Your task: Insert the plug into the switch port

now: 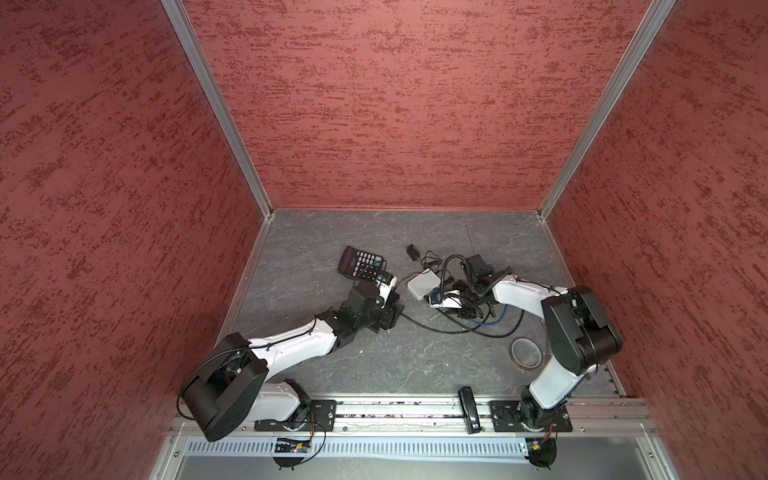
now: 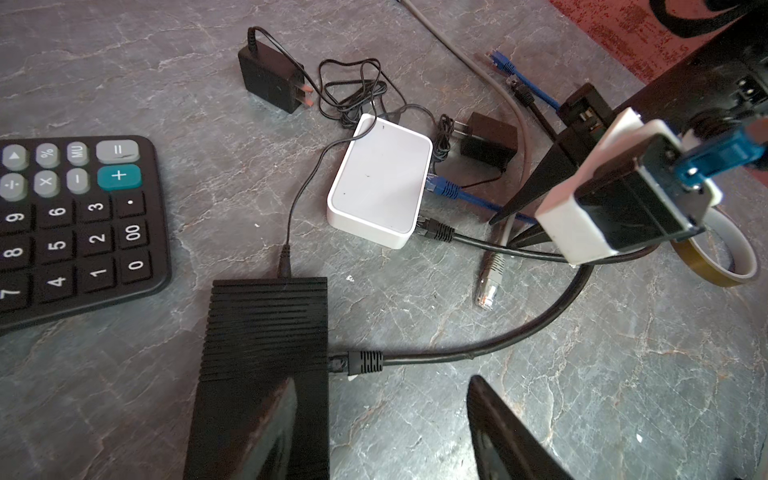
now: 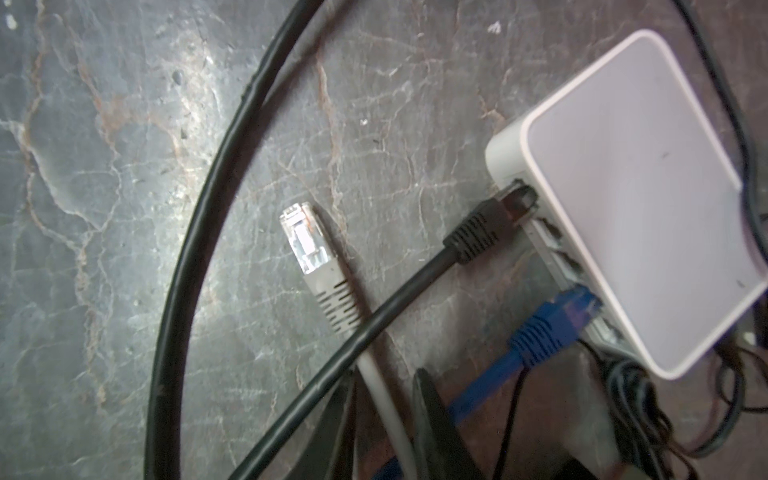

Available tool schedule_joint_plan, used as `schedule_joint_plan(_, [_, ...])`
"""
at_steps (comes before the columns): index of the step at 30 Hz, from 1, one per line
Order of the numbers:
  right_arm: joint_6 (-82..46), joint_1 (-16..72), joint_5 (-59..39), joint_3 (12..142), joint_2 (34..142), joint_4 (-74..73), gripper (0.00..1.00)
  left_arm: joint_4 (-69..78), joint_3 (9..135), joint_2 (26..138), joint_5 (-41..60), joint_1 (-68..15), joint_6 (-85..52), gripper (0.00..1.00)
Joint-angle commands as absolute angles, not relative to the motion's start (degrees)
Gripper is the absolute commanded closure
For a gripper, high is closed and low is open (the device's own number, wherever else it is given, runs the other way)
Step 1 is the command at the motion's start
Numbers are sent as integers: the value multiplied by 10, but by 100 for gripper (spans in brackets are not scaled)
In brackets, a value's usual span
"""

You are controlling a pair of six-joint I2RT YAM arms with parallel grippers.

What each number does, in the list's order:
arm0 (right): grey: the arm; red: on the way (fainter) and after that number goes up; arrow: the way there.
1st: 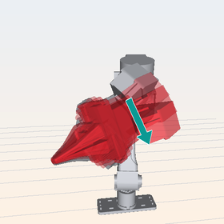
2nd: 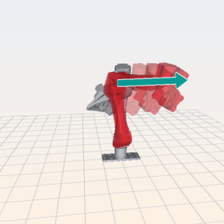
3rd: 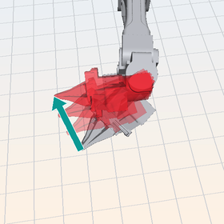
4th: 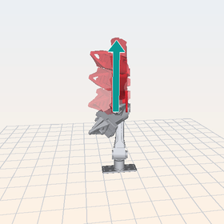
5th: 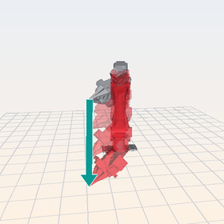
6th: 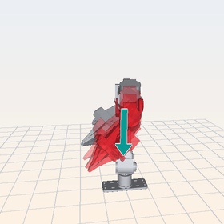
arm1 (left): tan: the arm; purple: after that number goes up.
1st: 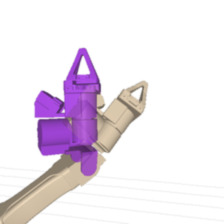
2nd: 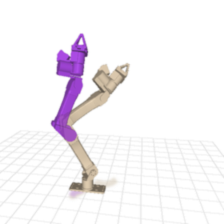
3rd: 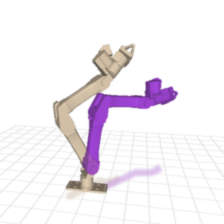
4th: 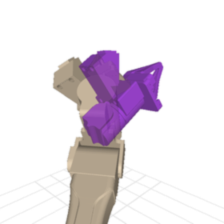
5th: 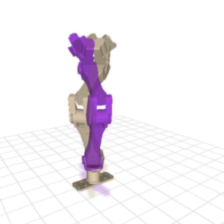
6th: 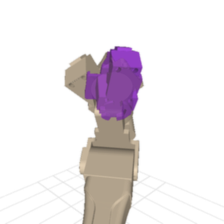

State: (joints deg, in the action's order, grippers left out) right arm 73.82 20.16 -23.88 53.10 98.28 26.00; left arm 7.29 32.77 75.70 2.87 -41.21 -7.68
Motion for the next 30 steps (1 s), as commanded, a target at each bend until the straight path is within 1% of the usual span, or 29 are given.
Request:
schedule_joint_plan(1, [762,200,-250,537,987,265,75,74,326,763,30,-414,-77,34])
schedule_joint_plan(6, [761,199,-234,528,977,252,85,74,325,762,30,-415,-76,34])
schedule_joint_plan(10, [761,200,-210,523,960,247,91,75,324,761,29,-415,-76,34])
schedule_joint_plan(23, [772,200,-114,506,897,286,93,78,323,760,31,-415,-75,34])
schedule_joint_plan(30, [772,203,-114,494,909,302,94,84,323,766,35,-415,-76,34])
